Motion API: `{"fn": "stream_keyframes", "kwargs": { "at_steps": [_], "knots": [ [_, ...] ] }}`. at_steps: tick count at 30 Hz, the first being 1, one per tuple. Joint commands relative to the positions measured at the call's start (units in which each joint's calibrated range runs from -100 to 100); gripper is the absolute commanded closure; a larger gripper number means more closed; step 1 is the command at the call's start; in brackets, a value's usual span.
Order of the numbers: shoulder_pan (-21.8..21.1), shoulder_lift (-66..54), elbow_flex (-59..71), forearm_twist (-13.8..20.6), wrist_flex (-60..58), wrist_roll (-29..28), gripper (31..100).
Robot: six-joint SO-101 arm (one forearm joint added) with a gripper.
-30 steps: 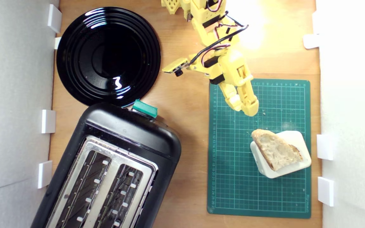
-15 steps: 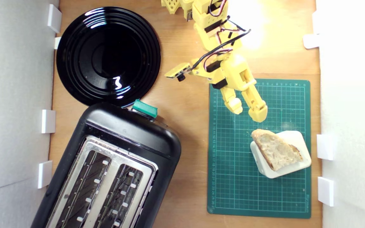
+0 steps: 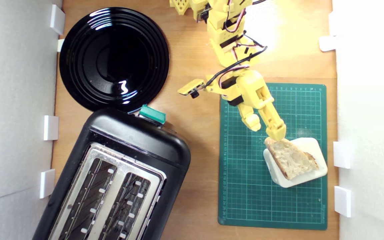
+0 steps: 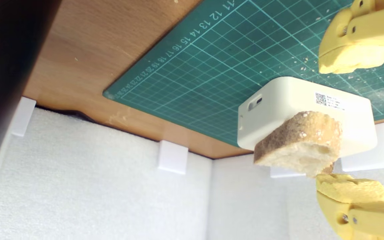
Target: Pick bread and place in toaster
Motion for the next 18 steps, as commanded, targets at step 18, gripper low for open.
{"fn": "stream_keyframes", "kwargs": {
  "at_steps": [18],
  "knots": [
    [-1.55, 3.91, -9.1, -0.18, -1.81, 0.07, 35.7]
  ]
}}
